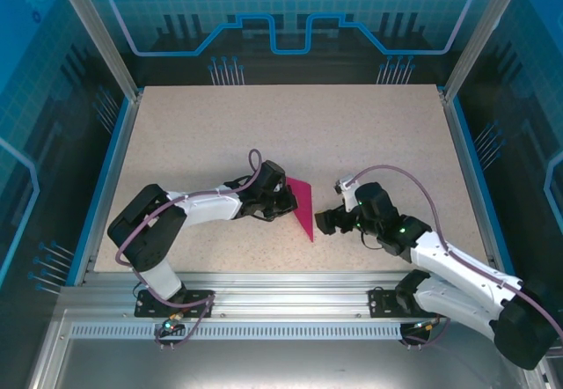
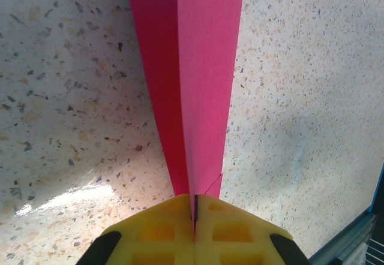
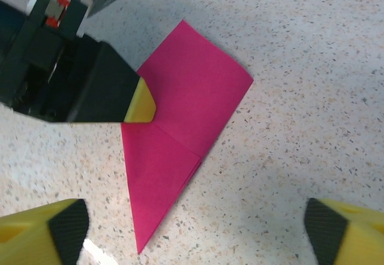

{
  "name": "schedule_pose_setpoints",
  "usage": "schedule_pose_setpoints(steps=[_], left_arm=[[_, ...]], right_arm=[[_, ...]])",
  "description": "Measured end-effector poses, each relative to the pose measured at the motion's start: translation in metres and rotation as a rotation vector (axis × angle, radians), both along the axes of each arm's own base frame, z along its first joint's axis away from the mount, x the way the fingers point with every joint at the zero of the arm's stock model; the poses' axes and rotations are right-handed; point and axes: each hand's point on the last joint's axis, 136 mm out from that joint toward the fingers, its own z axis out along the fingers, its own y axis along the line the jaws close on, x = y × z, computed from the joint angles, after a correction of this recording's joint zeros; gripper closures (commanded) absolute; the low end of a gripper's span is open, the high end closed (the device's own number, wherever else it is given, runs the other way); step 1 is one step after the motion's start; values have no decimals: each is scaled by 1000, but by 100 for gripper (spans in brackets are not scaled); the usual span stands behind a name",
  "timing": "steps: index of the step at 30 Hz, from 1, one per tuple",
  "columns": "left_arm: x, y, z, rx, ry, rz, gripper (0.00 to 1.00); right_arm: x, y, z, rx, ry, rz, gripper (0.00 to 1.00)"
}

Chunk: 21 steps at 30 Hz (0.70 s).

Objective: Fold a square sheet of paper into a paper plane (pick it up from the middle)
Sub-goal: Fold the wing for the fifth time at the center of the table.

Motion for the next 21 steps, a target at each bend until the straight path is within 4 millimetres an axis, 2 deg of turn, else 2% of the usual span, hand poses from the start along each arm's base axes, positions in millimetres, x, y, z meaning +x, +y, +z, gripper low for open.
schedule_pose_setpoints(steps=[4,11,16,21], left_arm=[[0,0,0,-2,-1,0,94],[1,-3,0,-6,1,-5,94],[2,-4,0,-7,1,-5,94],[3,-5,1,-8,0,-6,94]], right_arm=[[0,-2,-13,-48,71,-8,1],[-4,8,-34,-84,150,59,1],[-9,20,-32,-95,80,138,7],[-11,18,-38,-121,35,160,9]])
